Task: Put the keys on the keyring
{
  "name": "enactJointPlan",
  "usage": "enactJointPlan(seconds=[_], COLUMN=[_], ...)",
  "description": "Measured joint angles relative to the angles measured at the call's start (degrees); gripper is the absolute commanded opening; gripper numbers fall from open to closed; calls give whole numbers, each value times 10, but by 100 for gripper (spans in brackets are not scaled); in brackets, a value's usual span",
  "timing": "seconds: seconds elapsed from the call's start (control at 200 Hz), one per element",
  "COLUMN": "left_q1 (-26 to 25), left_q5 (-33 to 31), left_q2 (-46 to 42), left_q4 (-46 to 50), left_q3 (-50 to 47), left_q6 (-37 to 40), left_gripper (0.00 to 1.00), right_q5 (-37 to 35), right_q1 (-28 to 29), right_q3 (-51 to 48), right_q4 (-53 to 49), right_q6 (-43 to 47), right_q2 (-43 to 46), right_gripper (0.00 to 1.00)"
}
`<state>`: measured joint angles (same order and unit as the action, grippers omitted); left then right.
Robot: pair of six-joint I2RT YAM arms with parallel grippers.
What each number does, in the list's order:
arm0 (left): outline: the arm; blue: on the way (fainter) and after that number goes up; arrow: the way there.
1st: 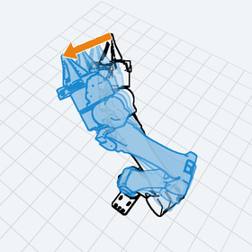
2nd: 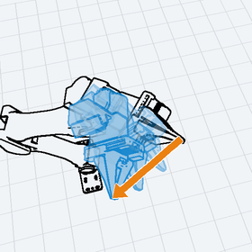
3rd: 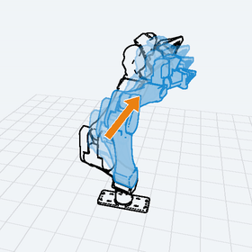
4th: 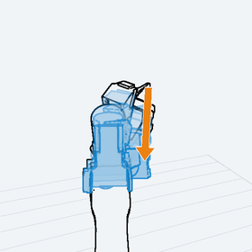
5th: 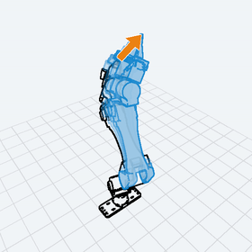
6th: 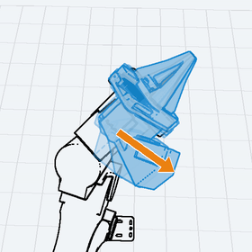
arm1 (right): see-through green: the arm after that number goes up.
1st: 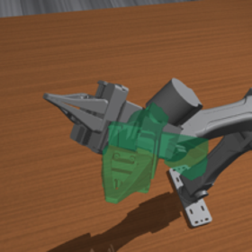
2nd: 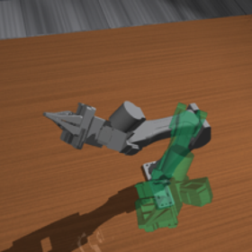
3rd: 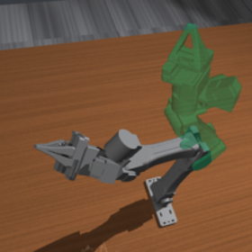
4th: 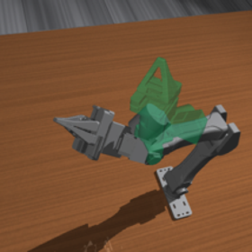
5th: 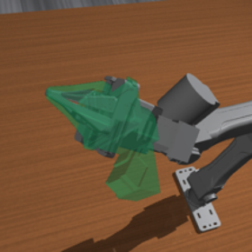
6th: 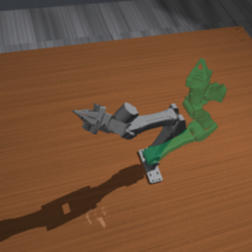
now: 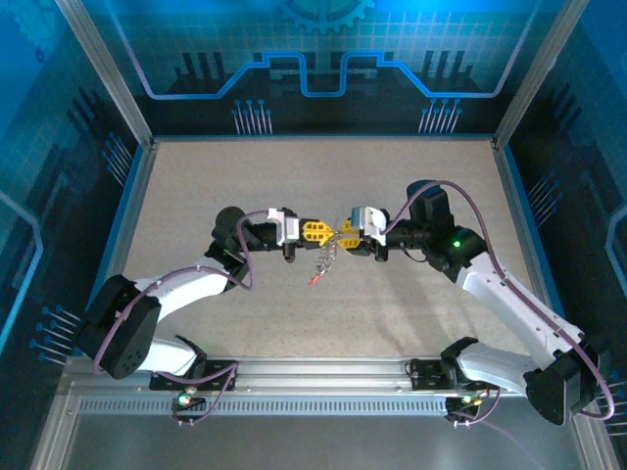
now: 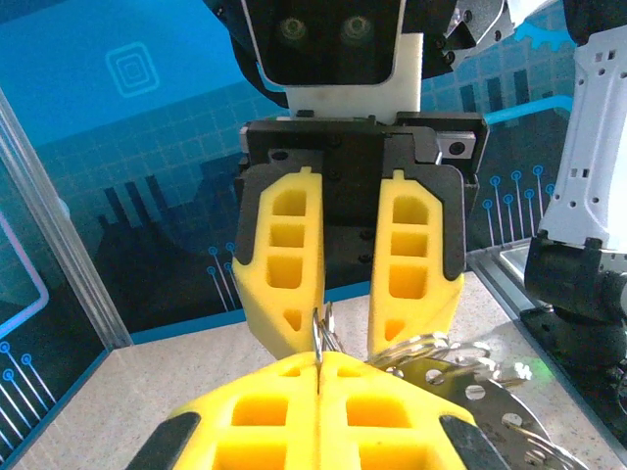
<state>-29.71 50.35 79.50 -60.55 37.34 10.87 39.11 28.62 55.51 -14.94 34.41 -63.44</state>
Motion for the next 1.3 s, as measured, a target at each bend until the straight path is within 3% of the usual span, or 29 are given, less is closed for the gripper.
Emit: enactJointPlan(seconds=[0.19,0.48,0.515,0.55,0.75,0.93,1.301], left_q1=[-2,-3,-3,-4,-13,-22,-28], left_q5=[-1,-2,-4,-8,-47,-85,-118], left_q2=[0,-9,-15,-22,-66,-80,-81], left_q4=[3,41,54,70,226,370,512], left_q3=[0,0,0,0,23,71,106], left_q6=[2,28,35,47,139,214,270], left_gripper=[0,0,7,13,20,19,14], right_q5=[7,5,5,4,-27,-88,-141], right_q1=[2,2,3,3,18,37,56], right_q3=[-3,-19,-19,-19,26,76,116], right_q4=[15,30,30,29,-58,-132,-205], right_q6=[-10,-23,-23,-23,0,34,89], right_q2=[0,5,5,5,-13,-32,-48], right_gripper=[10,0,0,0,0,0,0])
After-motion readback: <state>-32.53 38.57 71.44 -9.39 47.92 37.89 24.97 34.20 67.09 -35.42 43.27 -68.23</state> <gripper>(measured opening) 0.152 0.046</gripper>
